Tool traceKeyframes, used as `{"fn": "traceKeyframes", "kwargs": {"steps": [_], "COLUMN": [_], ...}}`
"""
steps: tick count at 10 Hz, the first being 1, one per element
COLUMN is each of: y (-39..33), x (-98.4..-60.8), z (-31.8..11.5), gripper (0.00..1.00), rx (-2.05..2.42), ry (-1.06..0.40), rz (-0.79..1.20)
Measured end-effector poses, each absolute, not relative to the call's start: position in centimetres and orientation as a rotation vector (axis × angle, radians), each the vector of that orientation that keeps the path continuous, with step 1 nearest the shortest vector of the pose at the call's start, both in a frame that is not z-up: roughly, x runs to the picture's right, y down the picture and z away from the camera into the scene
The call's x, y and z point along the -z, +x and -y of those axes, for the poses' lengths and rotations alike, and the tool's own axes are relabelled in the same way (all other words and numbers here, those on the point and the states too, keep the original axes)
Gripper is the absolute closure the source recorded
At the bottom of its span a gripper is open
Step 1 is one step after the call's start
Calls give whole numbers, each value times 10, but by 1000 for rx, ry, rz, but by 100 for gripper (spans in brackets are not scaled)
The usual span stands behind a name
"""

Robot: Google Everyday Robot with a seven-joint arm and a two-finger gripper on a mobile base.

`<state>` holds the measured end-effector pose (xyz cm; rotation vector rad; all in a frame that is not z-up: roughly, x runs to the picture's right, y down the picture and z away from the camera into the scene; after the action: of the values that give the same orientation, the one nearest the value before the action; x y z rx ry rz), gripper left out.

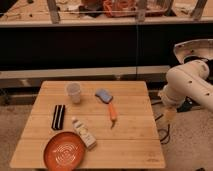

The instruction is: Place the pepper in the ceramic cup

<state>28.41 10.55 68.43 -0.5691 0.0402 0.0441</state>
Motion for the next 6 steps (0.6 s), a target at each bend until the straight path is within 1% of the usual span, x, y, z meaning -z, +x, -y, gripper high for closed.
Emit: {"fn": "traceKeyframes", "kwargs": {"steps": [2, 6], "y": [278, 230], "x": [-686, -696], "z": [-101, -80], "gripper": [20, 20], "rx": [-19, 96], "ry": [-559, -526], "rz": [-44, -29]}}
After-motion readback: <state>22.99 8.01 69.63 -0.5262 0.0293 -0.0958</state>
